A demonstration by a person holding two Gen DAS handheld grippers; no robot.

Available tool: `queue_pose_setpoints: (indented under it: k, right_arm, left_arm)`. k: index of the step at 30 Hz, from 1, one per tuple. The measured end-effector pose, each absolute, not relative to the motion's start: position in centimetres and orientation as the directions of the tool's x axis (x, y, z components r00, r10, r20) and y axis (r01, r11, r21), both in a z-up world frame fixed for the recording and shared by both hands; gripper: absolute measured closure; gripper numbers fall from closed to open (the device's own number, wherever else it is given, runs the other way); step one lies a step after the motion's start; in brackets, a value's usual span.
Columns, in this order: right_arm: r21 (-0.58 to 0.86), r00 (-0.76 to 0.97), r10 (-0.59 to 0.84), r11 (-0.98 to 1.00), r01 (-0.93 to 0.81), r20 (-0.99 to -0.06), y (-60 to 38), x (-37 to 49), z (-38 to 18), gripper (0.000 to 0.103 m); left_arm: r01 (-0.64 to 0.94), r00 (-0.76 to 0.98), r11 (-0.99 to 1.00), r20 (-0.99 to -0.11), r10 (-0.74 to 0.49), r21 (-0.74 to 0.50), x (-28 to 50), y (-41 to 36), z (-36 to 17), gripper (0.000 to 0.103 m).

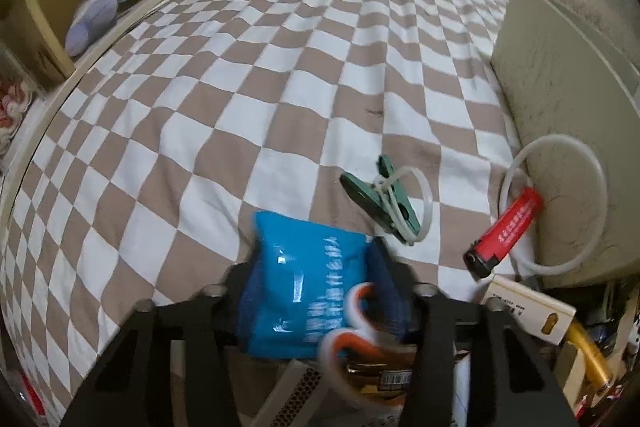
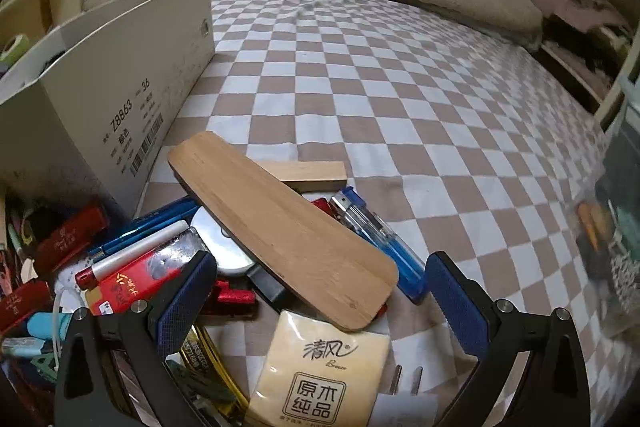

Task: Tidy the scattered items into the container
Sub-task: 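Grasp the blue packet with left tool while right tool grasps the wooden paddle, then lift and carry the blue packet and wooden paddle toward the white box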

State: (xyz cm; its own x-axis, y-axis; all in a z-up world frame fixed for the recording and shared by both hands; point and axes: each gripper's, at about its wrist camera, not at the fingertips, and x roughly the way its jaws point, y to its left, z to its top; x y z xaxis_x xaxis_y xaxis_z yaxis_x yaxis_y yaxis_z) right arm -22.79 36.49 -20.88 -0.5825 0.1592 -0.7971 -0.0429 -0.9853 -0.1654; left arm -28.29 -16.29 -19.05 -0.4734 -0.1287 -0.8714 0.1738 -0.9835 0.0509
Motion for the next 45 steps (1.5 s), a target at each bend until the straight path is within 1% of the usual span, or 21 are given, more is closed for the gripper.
queue_pose_setpoints:
  k: [3,7,9,11,12,14,15,17,18,20,22,23,28,31,33,34,35,38,39,40,45]
  right_arm:
    - [-0.256,-0.583,0.232,-0.966,-0.043,-0.779,36.0,-23.7,-20.7,0.0]
    - [-0.282,-0.581,0.236,-0.959,-0.012,-0.779,35.3,-24.8,-20.7,0.0]
    - [-0.306,-0.572,0.248,-0.952,0.006,-0.782,34.7,-25.1,-21.0,0.003]
    - [-0.321,-0.576,0.245,-0.947,0.031,-0.78,34.0,-25.0,-21.2,0.014]
    - [-0.31,-0.577,0.231,-0.95,0.041,-0.783,33.9,-25.0,-21.2,0.018]
    - [-0.28,-0.573,0.201,-0.959,0.053,-0.795,33.9,-24.8,-21.1,0.032]
    - [-0.26,-0.57,0.182,-0.964,0.059,-0.801,33.8,-24.8,-21.2,0.036]
    - [-0.23,-0.574,0.15,-0.971,0.069,-0.805,33.8,-24.7,-21.1,0.05]
    - [-0.225,-0.576,0.143,-0.972,0.073,-0.805,33.7,-24.6,-21.0,0.054]
    - [-0.206,-0.584,0.127,-0.976,0.071,-0.802,33.7,-24.6,-20.7,0.07]
    - [-0.184,-0.592,0.121,-0.982,0.046,-0.797,34.0,-24.5,-20.4,0.081]
    - [-0.167,-0.593,0.116,-0.985,0.031,-0.797,34.3,-24.6,-20.3,0.084]
    - [-0.098,-0.587,0.106,-0.994,-0.046,-0.803,36.7,-24.3,-20.1,0.084]
    - [-0.043,-0.602,0.065,-0.998,-0.051,-0.795,37.9,-23.8,-20.3,0.083]
    - [-0.031,-0.608,0.056,-0.998,-0.051,-0.792,38.6,-23.6,-20.3,0.067]
    - [-0.033,-0.604,0.057,-0.998,-0.051,-0.795,38.8,-23.6,-20.4,0.04]
    - [-0.033,-0.603,0.055,-0.998,-0.048,-0.796,38.9,-23.7,-20.5,0.023]
    - [-0.013,-0.606,0.026,-1.0,-0.025,-0.795,39.0,-24.1,-20.6,0.023]
    - [-0.009,-0.602,0.02,-1.0,-0.021,-0.798,38.9,-24.4,-20.6,0.023]
    - [-0.008,-0.597,0.018,-1.0,-0.019,-0.802,38.8,-24.7,-20.7,0.023]
    - [-0.017,-0.576,0.016,-1.0,-0.005,-0.818,38.4,-25.8,-21.1,0.025]
  left_arm:
    - [0.19,-0.481,-0.982,-0.872,-0.087,-0.007,-27.9,-16.6,-18.9,0.064]
    - [0.211,-0.49,-0.974,-0.871,-0.03,-0.085,-27.7,-17.3,-18.7,0.066]
    - [0.225,-0.496,-0.966,-0.868,0.001,-0.129,-27.5,-17.7,-18.6,0.068]
    - [0.237,-0.503,-0.957,-0.864,0.028,-0.169,-27.3,-18.3,-18.5,0.069]
    - [0.242,-0.506,-0.953,-0.862,0.039,-0.184,-27.3,-18.4,-18.4,0.07]
    - [0.251,-0.517,-0.946,-0.855,0.049,-0.206,-27.2,-18.7,-18.1,0.072]
    - [0.254,-0.522,-0.943,-0.851,0.052,-0.213,-27.2,-18.7,-17.9,0.072]
    - [0.259,-0.533,-0.94,-0.844,0.054,-0.223,-26.9,-18.8,-17.6,0.073]
    - [0.26,-0.537,-0.939,-0.842,0.055,-0.227,-26.9,-18.8,-17.4,0.073]
    - [0.261,-0.547,-0.936,-0.835,0.057,-0.235,-26.7,-18.7,-17.1,0.074]
    - [0.262,-0.554,-0.934,-0.83,0.062,-0.245,-26.6,-18.8,-17.0,0.074]
    - [0.264,-0.556,-0.932,-0.829,0.064,-0.249,-26.6,-18.9,-16.9,0.075]
    - [0.269,-0.56,-0.929,-0.826,0.065,-0.256,-26.6,-19.0,-16.9,0.075]
    - [0.275,-0.565,-0.926,-0.823,0.063,-0.259,-26.7,-19.2,-16.8,0.075]
    - [0.282,-0.569,-0.923,-0.82,0.059,-0.262,-26.6,-19.4,-16.7,0.076]
    - [0.285,-0.572,-0.921,-0.818,0.059,-0.266,-26.5,-19.5,-16.6,0.076]
    - [0.287,-0.575,-0.92,-0.816,0.058,-0.268,-26.4,-19.5,-16.5,0.076]
    - [0.287,-0.597,-0.915,-0.8,0.059,-0.282,-26.3,-19.5,-16.1,0.077]
    - [0.284,-0.609,-0.914,-0.791,0.062,-0.29,-26.2,-19.5,-15.7,0.08]
    - [0.279,-0.618,-0.914,-0.783,0.064,-0.295,-26.1,-19.4,-15.5,0.089]
    - [0.255,-0.644,-0.918,-0.762,0.073,-0.303,-25.9,-18.7,-14.6,0.089]
